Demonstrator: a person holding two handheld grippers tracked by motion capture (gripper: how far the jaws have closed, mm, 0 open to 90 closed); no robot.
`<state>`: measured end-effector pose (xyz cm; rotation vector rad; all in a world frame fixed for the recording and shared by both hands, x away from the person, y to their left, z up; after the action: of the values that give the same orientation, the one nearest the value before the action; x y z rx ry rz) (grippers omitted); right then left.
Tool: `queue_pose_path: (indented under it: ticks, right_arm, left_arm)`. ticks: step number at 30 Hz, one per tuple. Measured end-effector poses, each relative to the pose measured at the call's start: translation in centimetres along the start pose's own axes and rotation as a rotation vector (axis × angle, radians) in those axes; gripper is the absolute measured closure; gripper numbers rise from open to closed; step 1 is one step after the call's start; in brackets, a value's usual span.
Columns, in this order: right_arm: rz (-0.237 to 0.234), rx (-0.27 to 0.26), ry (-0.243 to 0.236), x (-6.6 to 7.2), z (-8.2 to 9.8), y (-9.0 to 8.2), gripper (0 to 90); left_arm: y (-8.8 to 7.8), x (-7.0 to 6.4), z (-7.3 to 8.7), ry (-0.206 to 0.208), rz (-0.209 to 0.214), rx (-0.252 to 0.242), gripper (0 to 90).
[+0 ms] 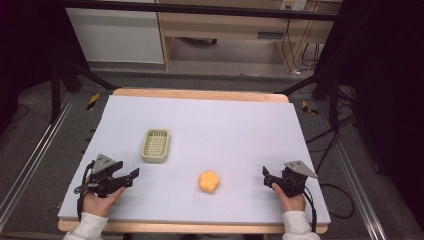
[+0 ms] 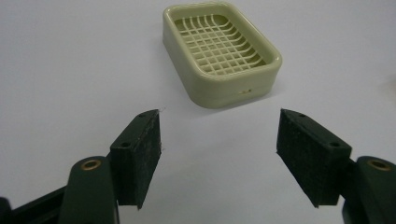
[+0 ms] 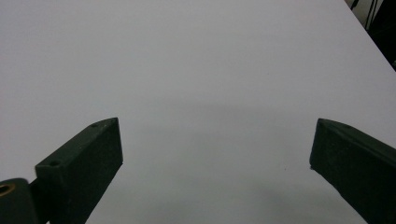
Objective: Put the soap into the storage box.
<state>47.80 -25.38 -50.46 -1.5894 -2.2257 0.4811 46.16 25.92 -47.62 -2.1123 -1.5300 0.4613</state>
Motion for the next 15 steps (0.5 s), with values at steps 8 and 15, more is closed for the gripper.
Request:
queue_pose_path:
  ticks: [8,15]
  right_arm:
    - [-0.001,0.023,-0.002,0.0,0.1,0.2,5.1]
    - [-0.01,0.026,-0.001,0.1,0.1,0.2,5.0]
  left_arm:
    - [0.4,-1.5,0.0,0.042,0.027,0.011,29.9]
    - [0.6,-2.8,-0.1,0.069,0.051,0.019,29.5]
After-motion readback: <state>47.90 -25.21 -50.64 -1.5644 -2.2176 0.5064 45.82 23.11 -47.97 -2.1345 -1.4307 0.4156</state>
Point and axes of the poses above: each handheld gripper's, and its own axes: y roughly forward along the jaws, z roughly out of its underside, x roughly to its left, the point moved 4 cm from there along y, roughly forward along the jaws, and after that the axes turned 8 degrees about -z, right-handed, at the moved point
